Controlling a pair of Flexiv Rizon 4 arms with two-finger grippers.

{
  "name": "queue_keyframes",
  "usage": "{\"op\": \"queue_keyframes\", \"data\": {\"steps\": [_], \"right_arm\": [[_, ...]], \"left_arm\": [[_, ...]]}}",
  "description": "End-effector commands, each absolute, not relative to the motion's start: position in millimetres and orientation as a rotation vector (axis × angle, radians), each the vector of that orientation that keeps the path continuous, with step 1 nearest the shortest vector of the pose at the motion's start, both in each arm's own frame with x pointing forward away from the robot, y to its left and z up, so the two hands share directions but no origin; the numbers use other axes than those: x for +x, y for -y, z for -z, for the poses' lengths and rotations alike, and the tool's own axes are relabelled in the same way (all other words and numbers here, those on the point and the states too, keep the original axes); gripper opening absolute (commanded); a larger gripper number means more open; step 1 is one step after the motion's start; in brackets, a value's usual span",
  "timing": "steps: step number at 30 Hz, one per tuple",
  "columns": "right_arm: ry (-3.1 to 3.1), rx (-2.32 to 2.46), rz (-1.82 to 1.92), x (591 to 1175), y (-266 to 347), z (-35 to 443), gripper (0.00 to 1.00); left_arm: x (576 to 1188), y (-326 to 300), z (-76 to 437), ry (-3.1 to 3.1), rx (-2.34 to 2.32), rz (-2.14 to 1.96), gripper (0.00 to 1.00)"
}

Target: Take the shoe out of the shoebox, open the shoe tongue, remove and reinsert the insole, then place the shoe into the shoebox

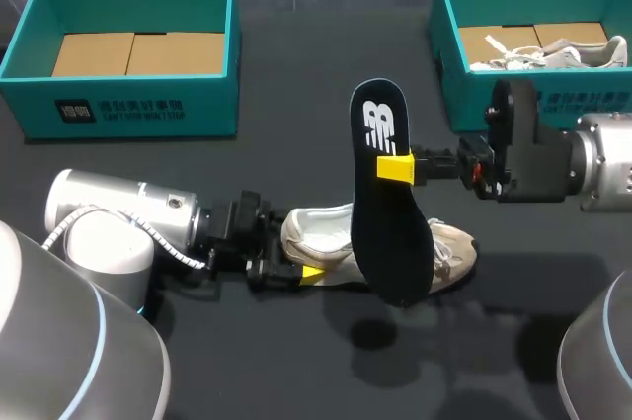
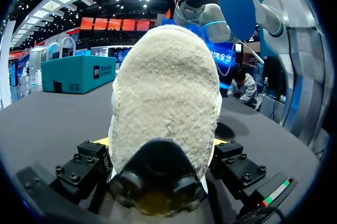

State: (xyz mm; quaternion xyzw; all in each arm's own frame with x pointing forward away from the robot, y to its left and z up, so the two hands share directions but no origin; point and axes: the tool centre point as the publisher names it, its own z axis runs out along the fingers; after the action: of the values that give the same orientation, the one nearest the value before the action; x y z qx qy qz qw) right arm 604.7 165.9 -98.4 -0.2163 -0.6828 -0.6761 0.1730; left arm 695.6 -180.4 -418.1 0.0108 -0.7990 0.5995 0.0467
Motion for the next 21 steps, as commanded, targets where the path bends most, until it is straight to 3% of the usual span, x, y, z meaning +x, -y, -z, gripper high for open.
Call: {"op": "queue_keyframes", "data": {"steps": [1, 21], "right_arm": [[1.938, -0.619, 1.918, 602, -167, 99, 0.0], [1.938, -0.619, 1.918, 602, -167, 99, 0.0]], "left_arm": [[695, 177, 425, 2.456, 0.041, -1.8, 1.0], [698, 151, 410, 2.647, -0.04, -1.461, 1.0]]}}
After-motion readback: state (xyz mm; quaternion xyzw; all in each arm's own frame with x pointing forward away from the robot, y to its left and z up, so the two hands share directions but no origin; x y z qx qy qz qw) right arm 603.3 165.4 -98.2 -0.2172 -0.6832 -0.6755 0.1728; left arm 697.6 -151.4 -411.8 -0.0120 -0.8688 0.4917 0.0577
